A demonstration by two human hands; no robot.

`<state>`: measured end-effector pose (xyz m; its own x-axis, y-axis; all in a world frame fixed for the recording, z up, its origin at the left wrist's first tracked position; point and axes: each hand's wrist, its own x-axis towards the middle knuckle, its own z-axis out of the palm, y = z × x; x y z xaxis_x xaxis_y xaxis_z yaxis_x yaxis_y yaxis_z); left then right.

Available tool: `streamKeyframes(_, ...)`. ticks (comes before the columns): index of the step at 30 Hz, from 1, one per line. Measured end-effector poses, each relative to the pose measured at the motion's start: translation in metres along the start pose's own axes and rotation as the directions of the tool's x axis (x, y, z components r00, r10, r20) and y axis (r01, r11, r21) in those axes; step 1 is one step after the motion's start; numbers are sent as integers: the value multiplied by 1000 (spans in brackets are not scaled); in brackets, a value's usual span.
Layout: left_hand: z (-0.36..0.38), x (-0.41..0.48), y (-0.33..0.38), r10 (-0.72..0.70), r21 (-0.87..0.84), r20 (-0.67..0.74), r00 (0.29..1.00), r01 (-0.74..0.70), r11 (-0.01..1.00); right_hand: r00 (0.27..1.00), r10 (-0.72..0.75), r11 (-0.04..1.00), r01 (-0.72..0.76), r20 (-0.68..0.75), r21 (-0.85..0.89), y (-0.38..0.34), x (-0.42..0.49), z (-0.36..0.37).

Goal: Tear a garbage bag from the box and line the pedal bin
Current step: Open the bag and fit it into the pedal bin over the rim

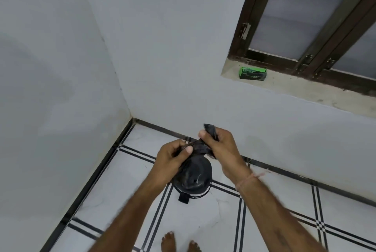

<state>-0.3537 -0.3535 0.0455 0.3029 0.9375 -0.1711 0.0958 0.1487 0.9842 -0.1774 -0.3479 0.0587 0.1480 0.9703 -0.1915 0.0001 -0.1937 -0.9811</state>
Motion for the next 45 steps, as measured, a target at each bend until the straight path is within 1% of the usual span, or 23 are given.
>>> streamKeyframes(2,-6,-10,-10,-32,3,-61,998,33,999,989,24,998,-15,-143,68,9,-2,-8)
streamKeyframes(4,-15,-23,-21,-62,9,-98,993,63,998,978,83,992,-62,-193,108,21,-9,-4)
streamKeyframes(6,-22,-29,-27,-79,9,-72,994,80,997,982,95,990,-76,-165,116,30,-18,7)
streamKeyframes(8,-26,-30,-24,-117,-57,27,993,119,991,991,73,992,-59,-115,114,33,-23,20)
streamKeyframes(10,-28,-22,-17,-80,-58,100,992,86,995,993,61,991,-48,-103,125,28,-23,35)
streamKeyframes(12,-29,-11,-12,-9,-38,89,996,13,999,985,78,986,-53,-154,160,21,-17,44)
streamKeyframes(13,-32,-7,-10,3,-49,71,997,1,999,977,105,979,-69,-184,192,17,-13,48)
streamKeyframes(17,-58,2,-4,-24,-132,0,1000,24,991,942,265,893,-158,-207,421,8,-1,63)
streamKeyframes(19,-70,8,-5,-33,-186,-37,999,26,982,932,281,871,-147,-230,468,6,1,70)
streamKeyframes(20,-76,14,-6,-33,-199,-55,998,21,980,933,277,863,-137,-228,486,7,1,75)
streamKeyframes(22,-82,22,-9,-35,-221,-84,996,16,975,938,306,834,-181,-162,522,7,-5,84)
streamKeyframes(24,-84,26,-12,-61,-234,-69,996,43,971,936,340,818,-245,-94,521,7,-13,93)
streamKeyframes(25,-83,26,-14,-84,-233,-50,995,70,970,930,352,813,-246,-109,527,8,-15,96)
streamKeyframes(27,-83,26,-16,-135,-223,-16,991,128,966,919,345,808,-186,-192,559,10,-15,101)
streamKeyframes(29,-83,26,-14,-160,-256,41,986,165,953,920,280,850,-106,-273,516,12,-13,101)
streamKeyframes(30,-83,26,-10,-164,-272,74,984,179,946,927,227,893,-75,-300,444,14,-14,100)
streamKeyframes(32,-82,30,0,-161,-292,125,979,191,937,942,128,956,-34,-310,290,13,-13,100)
streamKeyframes(33,-82,32,4,-160,-294,134,978,193,936,949,96,970,-21,-300,242,12,-13,100)
streamKeyframes(36,-80,37,14,-201,-314,132,971,234,920,946,55,981,8,-319,192,10,-10,101)
streamKeyframes(38,-80,38,17,-282,-355,124,951,308,883,933,21,987,37,-359,153,12,-8,99)
streamKeyframes(40,-79,38,17,-358,-399,154,921,389,830,927,-14,993,57,-375,104,15,-7,95)
streamKeyframes(43,-75,36,17,-385,-369,253,888,456,810,926,-67,994,94,-372,53,18,-8,92)
streamKeyframes(45,-71,35,15,-401,-331,258,879,471,818,930,-81,993,107,-359,53,18,-9,91)
